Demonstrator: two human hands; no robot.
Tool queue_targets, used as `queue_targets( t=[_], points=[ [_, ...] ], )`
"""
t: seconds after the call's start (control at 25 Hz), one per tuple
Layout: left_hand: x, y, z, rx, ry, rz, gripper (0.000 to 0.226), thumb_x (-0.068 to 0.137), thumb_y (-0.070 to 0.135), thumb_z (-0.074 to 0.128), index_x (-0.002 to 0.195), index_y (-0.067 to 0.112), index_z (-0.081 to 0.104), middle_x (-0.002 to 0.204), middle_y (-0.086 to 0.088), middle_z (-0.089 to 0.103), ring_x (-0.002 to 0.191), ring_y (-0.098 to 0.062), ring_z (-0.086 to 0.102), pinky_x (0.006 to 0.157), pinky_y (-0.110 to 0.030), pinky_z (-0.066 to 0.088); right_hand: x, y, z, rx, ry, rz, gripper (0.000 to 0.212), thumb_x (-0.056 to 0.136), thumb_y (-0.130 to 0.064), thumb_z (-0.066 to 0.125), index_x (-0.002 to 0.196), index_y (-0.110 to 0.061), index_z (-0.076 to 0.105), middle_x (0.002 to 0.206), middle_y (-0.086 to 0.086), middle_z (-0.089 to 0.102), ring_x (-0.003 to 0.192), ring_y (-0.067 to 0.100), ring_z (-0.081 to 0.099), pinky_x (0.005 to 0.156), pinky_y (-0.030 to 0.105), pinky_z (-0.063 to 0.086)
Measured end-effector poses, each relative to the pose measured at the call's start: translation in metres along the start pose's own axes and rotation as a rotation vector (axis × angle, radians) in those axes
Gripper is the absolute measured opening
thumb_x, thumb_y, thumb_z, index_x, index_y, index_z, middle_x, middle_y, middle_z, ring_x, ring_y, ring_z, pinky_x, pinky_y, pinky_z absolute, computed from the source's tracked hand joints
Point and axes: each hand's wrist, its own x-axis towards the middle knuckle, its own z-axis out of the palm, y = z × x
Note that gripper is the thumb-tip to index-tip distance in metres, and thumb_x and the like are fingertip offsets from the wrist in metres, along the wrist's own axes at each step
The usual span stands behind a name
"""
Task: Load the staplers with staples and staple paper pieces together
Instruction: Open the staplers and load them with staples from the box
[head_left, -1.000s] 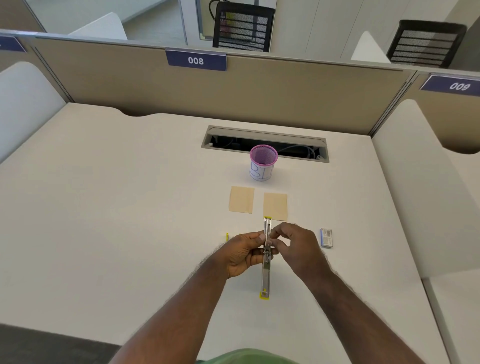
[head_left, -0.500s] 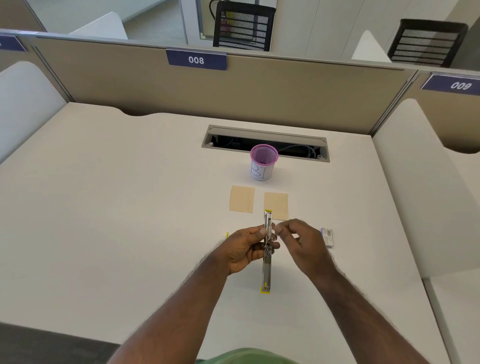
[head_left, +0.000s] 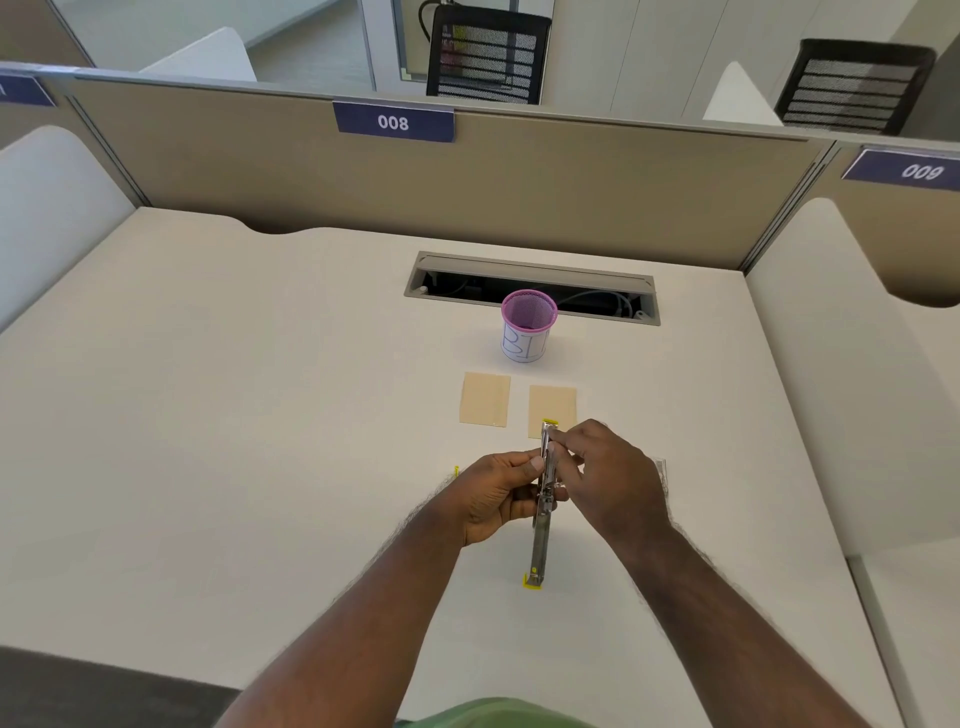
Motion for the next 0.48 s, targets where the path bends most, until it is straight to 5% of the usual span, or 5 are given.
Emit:
queue_targets(
  t=[0.48],
  points=[
    [-0.002, -0.008, -0.002, -0.025, 0.037, -0.005, 0.035, 0.101, 0.012, 0.047, 0.13, -0.005, 0.055, 0.089, -0.004, 0.073, 0.077, -0.015, 0.071, 0.074, -0.028, 0.058, -0.009, 0.007, -0.003, 0.019, -0.202, -0.005, 0.021, 0.094, -0.037, 0.057, 0.108, -0.038, 0.073, 0.101, -0.015, 0.06, 0.088, 0.006, 0.063, 0.07, 0.026, 0.046]
  ],
)
